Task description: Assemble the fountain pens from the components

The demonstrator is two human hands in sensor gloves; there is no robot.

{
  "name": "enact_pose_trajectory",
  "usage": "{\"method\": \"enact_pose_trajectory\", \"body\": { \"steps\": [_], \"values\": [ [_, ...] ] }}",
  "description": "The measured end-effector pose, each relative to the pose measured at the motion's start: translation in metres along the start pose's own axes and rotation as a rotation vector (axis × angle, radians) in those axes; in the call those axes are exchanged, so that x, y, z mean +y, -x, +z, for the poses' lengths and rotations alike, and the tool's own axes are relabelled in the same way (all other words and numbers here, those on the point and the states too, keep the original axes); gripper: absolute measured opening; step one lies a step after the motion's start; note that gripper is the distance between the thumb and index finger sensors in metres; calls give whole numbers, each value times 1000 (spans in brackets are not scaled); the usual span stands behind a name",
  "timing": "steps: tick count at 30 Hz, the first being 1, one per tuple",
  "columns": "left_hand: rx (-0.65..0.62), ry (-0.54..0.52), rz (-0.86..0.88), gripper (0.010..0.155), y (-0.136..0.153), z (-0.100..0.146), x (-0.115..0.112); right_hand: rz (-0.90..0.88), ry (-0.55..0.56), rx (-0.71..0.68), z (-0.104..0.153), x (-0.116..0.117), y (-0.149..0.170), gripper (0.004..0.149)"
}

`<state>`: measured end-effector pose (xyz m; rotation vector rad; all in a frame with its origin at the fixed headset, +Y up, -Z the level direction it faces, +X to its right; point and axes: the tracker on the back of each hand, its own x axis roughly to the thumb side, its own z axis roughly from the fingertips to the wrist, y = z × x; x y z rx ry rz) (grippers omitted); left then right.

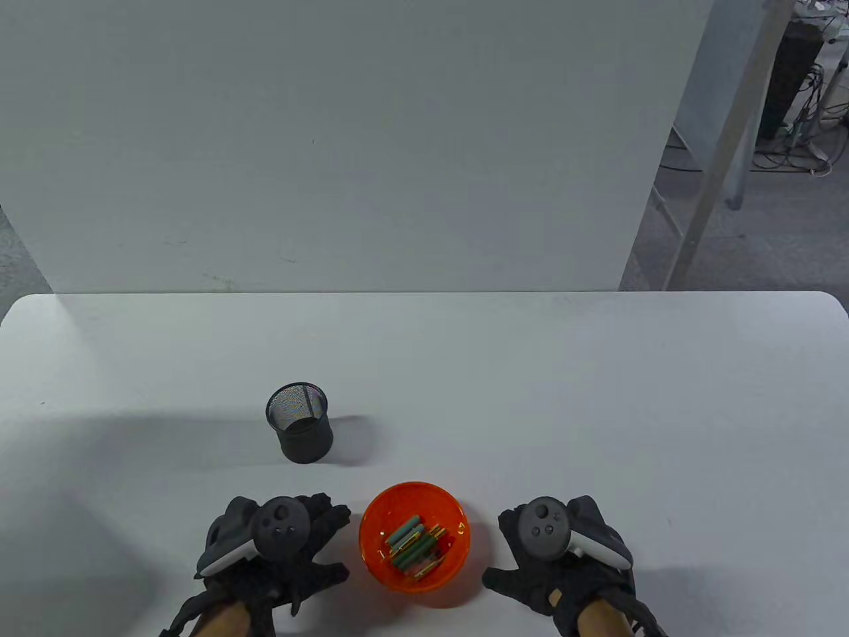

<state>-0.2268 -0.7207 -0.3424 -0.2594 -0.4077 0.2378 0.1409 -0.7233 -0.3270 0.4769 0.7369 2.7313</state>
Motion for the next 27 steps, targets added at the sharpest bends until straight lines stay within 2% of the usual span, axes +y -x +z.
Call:
{"method": "enact_pose_trajectory", "body": {
  "steps": [6,11,18,23,25,27],
  "values": [
    [25,-18,21,82,3,1,1,-49,-2,-30,-1,-1,1,89],
    [28,-40,28,81,5,-2,4,-107,39,-80,-5,-6,-1,87],
    [20,-16,83,81,6,-5,3,-120,80,-61,-6,-8,1,82],
    [-12,-56,58,81,-4,-5,8,-143,111,-57,-3,-13,6,81],
    [-17,-132,25,74,-16,-3,16,-171,122,-54,-3,-14,9,80],
    [-49,-157,-4,70,-32,-6,22,-175,125,-58,-4,-15,10,80]
  ]
}}
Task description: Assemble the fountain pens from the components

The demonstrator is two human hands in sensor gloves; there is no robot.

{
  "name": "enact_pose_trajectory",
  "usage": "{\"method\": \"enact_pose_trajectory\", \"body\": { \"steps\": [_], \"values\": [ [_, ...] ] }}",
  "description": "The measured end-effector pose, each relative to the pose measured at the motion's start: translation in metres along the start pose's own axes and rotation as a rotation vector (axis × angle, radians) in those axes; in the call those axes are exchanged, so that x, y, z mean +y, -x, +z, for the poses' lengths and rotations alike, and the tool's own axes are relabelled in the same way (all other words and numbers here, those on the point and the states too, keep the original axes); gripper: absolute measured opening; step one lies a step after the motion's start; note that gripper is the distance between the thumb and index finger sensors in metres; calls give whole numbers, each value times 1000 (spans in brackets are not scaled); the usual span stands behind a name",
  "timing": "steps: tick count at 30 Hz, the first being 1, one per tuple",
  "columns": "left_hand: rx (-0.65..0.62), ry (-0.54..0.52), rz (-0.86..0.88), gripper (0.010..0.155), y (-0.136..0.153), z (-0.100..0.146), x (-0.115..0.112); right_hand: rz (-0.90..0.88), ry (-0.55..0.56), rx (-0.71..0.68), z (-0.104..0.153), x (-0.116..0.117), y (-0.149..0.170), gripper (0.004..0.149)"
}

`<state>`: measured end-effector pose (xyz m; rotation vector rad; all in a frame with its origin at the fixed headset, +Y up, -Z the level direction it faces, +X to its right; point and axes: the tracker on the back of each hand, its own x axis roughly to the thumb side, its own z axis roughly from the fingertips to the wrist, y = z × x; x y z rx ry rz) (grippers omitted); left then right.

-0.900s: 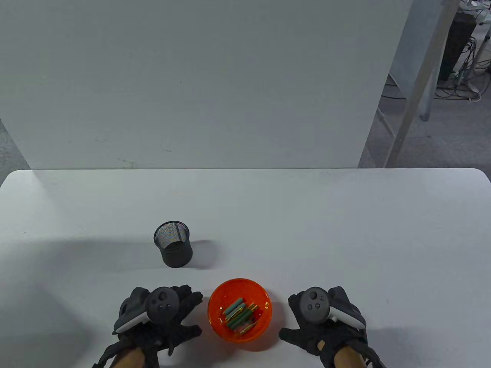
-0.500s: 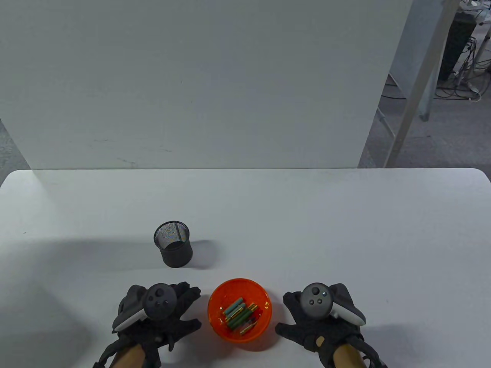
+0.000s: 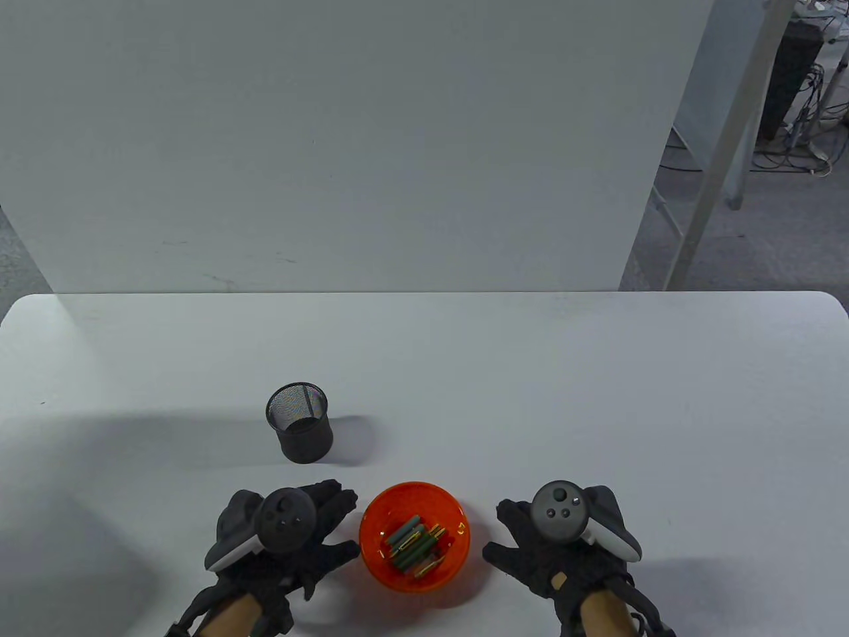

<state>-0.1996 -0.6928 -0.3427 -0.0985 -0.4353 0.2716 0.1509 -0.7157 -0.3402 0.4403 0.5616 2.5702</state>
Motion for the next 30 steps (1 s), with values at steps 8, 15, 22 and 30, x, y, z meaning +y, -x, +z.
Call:
{"method": "enact_pose_trajectory", "body": {
  "steps": [8,15,22,30],
  "values": [
    [114,166,-325,62,-85,-47,-17,-11,-1,-12,-3,0,0,79],
    [94,230,-411,61,-97,-64,-45,-18,50,-6,3,-9,2,78],
    [91,194,-472,58,-101,-62,-54,-21,44,-14,2,-8,2,78],
    [90,169,-477,55,-103,-60,-55,-39,45,-10,2,-8,4,77]
  ]
}}
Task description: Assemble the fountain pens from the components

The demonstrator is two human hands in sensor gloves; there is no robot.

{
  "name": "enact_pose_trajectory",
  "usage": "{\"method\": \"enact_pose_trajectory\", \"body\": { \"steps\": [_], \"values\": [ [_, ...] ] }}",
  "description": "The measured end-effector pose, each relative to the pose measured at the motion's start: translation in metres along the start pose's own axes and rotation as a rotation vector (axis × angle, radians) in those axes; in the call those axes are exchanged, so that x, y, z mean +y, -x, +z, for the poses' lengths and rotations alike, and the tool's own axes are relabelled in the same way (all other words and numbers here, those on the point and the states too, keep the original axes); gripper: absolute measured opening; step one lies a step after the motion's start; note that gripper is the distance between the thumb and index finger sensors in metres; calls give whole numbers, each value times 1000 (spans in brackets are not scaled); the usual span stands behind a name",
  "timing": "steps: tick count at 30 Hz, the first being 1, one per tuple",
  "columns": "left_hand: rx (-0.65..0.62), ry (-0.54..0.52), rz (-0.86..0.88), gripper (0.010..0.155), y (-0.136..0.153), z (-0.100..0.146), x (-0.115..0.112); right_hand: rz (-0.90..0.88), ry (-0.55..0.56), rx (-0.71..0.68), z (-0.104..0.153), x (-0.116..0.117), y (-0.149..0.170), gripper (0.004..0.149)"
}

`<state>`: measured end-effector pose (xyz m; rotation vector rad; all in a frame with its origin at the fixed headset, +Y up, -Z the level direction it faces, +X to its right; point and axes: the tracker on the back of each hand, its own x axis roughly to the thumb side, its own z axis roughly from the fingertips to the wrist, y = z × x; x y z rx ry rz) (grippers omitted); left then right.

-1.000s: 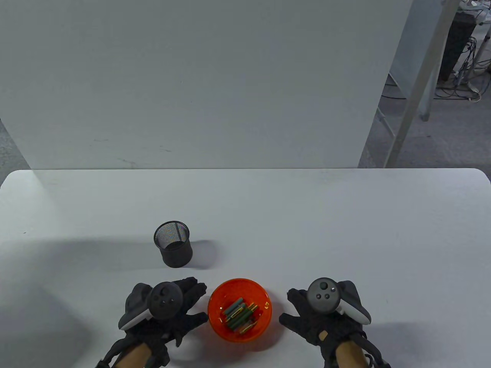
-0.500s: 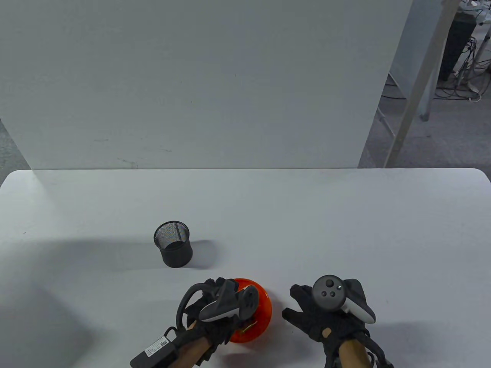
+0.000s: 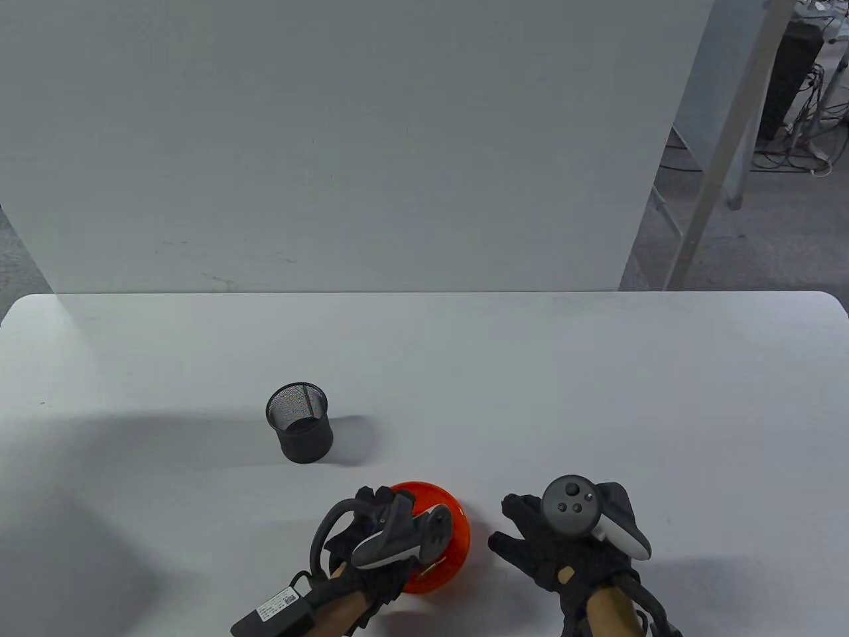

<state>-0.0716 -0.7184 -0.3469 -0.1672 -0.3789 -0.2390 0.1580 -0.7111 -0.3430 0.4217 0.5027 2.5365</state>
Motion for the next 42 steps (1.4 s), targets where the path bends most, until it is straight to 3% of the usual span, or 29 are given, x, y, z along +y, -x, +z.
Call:
{"method": "enact_pose_trajectory", "body": {
  "steps": [12,21,26,32,38,42],
  "values": [
    [43,27,85,46,7,-5,-5,-8,1,-13,3,1,-1,77],
    [3,-48,-65,46,-2,1,-3,-19,3,-3,3,1,1,77],
    [10,-158,69,49,12,12,16,-20,9,3,4,1,2,77],
    [55,-214,366,51,52,28,28,-18,63,3,4,1,4,74],
    [-66,-267,719,50,90,41,23,-24,215,-3,4,1,3,59],
    [-125,-352,934,50,107,47,22,59,242,-48,1,3,-7,53]
  ]
}}
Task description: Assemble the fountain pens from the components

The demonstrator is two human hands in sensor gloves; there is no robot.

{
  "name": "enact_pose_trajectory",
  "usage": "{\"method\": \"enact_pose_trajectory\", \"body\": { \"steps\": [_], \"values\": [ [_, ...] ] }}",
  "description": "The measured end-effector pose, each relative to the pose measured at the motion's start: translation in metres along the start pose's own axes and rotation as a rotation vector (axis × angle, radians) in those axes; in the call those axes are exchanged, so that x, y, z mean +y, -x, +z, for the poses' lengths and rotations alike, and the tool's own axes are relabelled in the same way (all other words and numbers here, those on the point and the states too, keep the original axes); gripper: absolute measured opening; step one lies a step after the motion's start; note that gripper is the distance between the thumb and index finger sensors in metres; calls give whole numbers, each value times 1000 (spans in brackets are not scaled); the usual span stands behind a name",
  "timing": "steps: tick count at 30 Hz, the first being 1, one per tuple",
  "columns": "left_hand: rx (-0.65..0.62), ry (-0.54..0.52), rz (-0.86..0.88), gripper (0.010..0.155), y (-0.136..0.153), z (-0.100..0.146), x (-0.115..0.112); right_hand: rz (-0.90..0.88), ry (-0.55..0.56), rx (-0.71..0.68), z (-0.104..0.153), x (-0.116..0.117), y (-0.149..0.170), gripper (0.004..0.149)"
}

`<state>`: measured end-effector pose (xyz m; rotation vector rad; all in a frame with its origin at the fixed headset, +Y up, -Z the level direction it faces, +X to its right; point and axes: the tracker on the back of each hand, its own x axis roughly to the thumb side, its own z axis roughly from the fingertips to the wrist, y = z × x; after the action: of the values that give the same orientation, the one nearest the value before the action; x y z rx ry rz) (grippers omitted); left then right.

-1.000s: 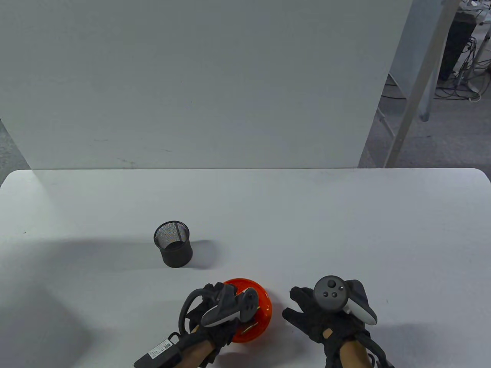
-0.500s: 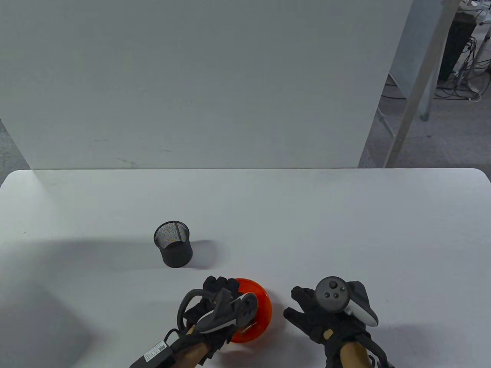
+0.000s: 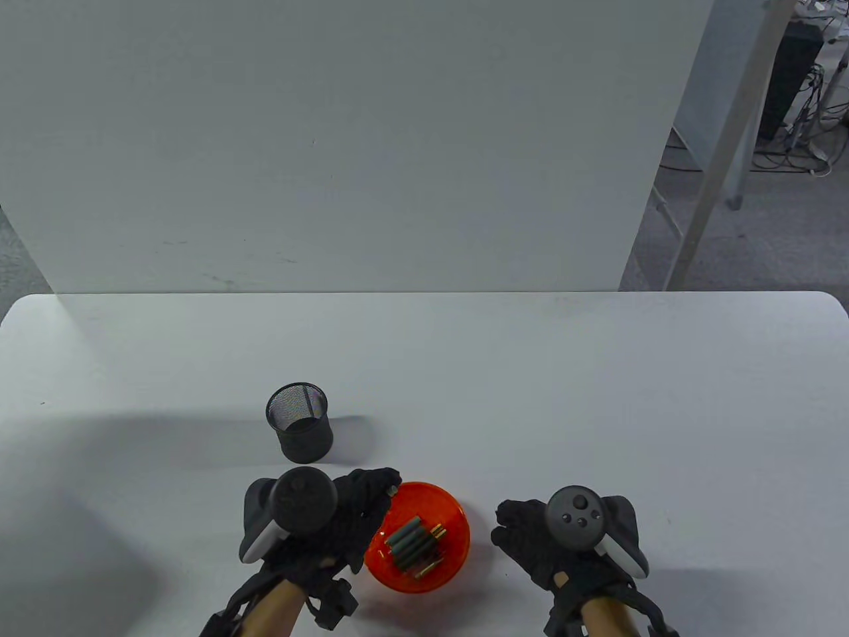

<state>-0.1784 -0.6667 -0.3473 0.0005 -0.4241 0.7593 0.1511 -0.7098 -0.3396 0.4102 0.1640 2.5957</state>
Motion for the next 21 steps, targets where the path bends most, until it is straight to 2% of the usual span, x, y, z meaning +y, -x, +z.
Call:
{"method": "enact_pose_trajectory", "body": {
  "steps": [2,4,6,9,13,17,21],
  "values": [
    [-18,-50,57,50,2,4,3,81,48,-55,0,0,-15,50],
    [-13,-34,45,50,3,3,4,181,82,-133,-1,-1,-36,47],
    [-20,-35,30,50,3,1,5,301,61,-197,-5,-1,-58,43],
    [-11,-48,70,49,2,-1,6,479,-24,-259,-18,0,-100,40],
    [-30,-19,57,48,2,0,3,615,-153,-336,-40,12,-134,37],
    [-25,-52,47,47,4,2,8,781,-308,-359,-52,35,-146,36],
    [-37,-75,65,47,2,4,12,876,-372,-349,-57,49,-144,37]
  ]
}}
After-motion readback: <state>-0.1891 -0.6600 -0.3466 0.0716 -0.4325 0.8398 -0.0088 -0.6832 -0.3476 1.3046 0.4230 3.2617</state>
